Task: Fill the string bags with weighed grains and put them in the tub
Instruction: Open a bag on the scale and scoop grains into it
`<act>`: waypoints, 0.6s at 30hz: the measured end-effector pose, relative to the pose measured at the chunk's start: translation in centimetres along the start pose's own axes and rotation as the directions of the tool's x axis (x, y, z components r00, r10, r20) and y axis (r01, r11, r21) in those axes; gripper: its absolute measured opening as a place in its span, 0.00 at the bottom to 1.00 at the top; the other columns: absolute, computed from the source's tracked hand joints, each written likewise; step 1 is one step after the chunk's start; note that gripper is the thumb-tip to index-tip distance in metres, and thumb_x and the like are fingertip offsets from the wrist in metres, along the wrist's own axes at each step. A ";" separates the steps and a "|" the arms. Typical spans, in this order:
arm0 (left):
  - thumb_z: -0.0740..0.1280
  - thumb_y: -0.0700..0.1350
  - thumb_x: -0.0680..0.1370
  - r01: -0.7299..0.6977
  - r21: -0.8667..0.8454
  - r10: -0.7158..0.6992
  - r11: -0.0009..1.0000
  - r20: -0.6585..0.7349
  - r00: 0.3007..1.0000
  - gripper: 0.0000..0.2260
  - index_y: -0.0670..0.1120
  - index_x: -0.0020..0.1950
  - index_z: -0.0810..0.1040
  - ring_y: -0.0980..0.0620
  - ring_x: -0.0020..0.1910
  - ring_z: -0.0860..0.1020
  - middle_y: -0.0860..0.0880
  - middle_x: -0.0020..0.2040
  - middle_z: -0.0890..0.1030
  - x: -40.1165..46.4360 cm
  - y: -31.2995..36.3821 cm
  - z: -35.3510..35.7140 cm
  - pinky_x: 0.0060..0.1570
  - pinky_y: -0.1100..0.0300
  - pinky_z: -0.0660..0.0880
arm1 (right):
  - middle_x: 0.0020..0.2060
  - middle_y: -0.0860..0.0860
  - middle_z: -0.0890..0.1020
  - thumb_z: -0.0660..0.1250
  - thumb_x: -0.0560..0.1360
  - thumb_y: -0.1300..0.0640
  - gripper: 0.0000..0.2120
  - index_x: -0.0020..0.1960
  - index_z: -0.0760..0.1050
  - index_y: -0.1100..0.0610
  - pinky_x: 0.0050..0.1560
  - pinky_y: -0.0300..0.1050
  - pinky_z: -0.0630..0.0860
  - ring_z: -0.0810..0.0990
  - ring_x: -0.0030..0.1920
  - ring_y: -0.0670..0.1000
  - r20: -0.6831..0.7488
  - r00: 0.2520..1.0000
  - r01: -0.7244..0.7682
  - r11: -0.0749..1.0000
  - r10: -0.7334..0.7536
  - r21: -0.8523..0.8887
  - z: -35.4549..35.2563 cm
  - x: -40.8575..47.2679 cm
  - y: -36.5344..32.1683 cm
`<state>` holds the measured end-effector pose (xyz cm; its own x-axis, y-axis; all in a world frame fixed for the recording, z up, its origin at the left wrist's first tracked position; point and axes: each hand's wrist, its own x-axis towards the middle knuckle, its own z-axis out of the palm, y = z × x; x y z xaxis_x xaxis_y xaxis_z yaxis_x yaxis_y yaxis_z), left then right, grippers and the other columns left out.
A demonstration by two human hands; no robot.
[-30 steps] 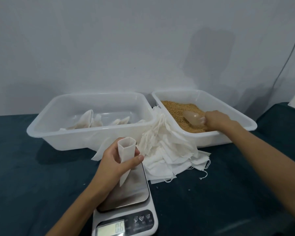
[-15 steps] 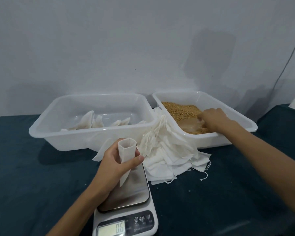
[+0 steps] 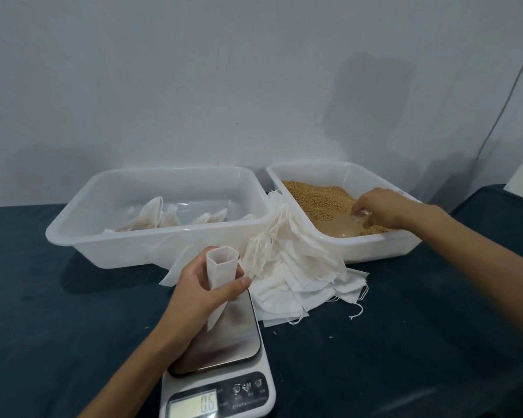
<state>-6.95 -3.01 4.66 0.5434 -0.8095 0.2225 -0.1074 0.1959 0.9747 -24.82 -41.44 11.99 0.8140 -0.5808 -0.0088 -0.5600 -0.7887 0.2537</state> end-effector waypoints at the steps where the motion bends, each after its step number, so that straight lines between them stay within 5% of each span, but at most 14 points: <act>1: 0.79 0.46 0.70 0.001 -0.001 -0.001 1.000 -0.001 1.000 0.17 0.45 0.55 0.80 0.47 0.47 0.83 0.43 0.48 0.84 0.0 0.0 0.0 0.47 0.60 0.81 | 0.56 0.47 0.83 0.76 0.73 0.59 0.16 0.60 0.81 0.52 0.59 0.48 0.74 0.78 0.58 0.51 0.002 1.000 0.001 0.998 -0.001 0.055 -0.1 -0.1 0.2; 9: 0.79 0.47 0.70 -0.006 -0.004 0.006 1.000 0.008 1.000 0.14 0.50 0.53 0.81 0.47 0.47 0.83 0.43 0.48 0.84 0.1 -0.1 -0.1 0.49 0.58 0.82 | 0.49 0.56 0.84 0.75 0.74 0.61 0.09 0.53 0.82 0.62 0.57 0.49 0.73 0.80 0.52 0.56 0.009 0.998 -0.066 0.896 0.069 0.439 1.8 -1.7 2.4; 12: 0.80 0.50 0.68 -0.014 -0.004 0.014 1.000 0.002 1.000 0.16 0.50 0.52 0.81 0.46 0.48 0.83 0.43 0.48 0.84 0.2 -0.3 -0.1 0.50 0.58 0.81 | 0.48 0.46 0.84 0.75 0.75 0.61 0.06 0.51 0.83 0.53 0.50 0.32 0.71 0.79 0.50 0.45 -0.057 0.994 -0.049 0.825 0.098 0.563 2.2 -2.5 2.2; 15: 0.79 0.54 0.66 -0.025 0.010 0.025 1.000 -0.008 1.000 0.18 0.51 0.52 0.82 0.44 0.48 0.83 0.44 0.47 0.84 0.3 -0.3 -0.2 0.50 0.60 0.81 | 0.50 0.45 0.84 0.74 0.75 0.64 0.06 0.50 0.82 0.55 0.48 0.24 0.70 0.80 0.52 0.41 -0.100 0.985 -0.041 0.755 0.140 0.655 2.6 -2.8 1.8; 18: 0.79 0.56 0.66 -0.032 0.024 0.032 0.999 -0.005 0.999 0.19 0.50 0.51 0.81 0.44 0.47 0.83 0.45 0.47 0.84 0.3 -0.5 -0.2 0.48 0.60 0.81 | 0.50 0.49 0.85 0.75 0.74 0.65 0.06 0.50 0.81 0.59 0.61 0.38 0.76 0.82 0.55 0.51 -0.150 0.973 -0.027 0.734 0.174 0.678 2.3 -3.1 1.2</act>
<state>-6.53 -3.22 4.27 0.5439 -0.8000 0.2534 -0.1446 0.2081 0.9674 -28.31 -41.03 10.07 0.7178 -0.6723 0.1808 -0.5377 -0.7003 -0.4694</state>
